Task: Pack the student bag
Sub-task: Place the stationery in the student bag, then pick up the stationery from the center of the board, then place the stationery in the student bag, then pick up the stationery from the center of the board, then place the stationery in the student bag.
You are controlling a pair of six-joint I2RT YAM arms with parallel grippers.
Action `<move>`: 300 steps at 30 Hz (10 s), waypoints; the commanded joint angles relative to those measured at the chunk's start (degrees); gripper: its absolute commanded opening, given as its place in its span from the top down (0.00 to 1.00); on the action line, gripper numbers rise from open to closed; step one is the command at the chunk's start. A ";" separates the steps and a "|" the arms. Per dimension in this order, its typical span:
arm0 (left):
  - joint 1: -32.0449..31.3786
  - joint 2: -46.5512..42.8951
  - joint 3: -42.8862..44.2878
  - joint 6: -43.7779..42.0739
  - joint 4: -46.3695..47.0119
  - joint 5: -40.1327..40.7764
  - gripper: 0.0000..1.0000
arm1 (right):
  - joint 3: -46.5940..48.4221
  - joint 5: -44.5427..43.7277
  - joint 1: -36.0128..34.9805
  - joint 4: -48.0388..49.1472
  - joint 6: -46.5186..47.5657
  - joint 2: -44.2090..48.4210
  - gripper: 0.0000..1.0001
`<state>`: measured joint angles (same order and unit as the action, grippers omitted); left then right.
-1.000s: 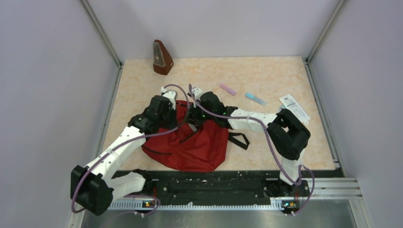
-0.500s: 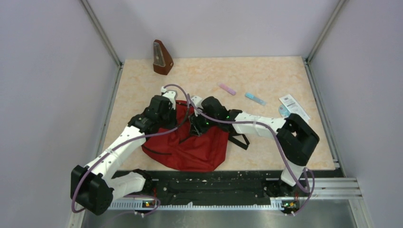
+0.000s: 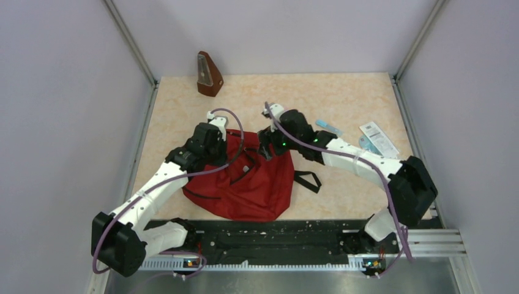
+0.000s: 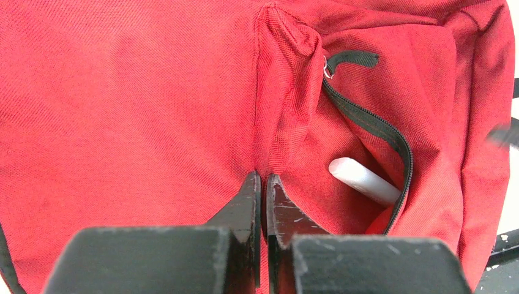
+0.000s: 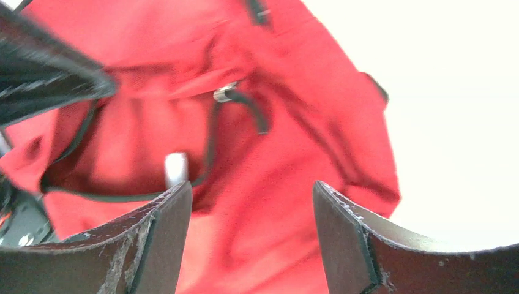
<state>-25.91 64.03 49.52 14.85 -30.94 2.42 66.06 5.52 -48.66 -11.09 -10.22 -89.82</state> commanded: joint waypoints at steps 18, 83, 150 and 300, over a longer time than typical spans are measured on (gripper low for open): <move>0.26 -1.40 1.73 -0.35 2.53 -0.22 1.00 | 28.63 0.62 28.11 -10.15 14.10 -28.79 0.30; 0.34 -2.53 1.83 -0.35 2.63 -0.54 1.00 | -4.90 10.36 -4.14 24.08 -0.07 -8.13 1.00; 0.36 -1.74 1.73 -0.26 2.72 -0.79 1.00 | 6.20 7.03 -5.08 1.30 11.78 -13.16 0.91; 0.37 -3.52 1.59 -0.42 2.99 -2.10 1.00 | -5.00 -8.46 -7.50 39.26 -15.96 -3.55 1.00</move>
<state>-25.65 62.59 49.52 15.00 -30.89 0.80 60.66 0.69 -53.87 20.03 -24.49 -91.09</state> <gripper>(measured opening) 0.023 0.175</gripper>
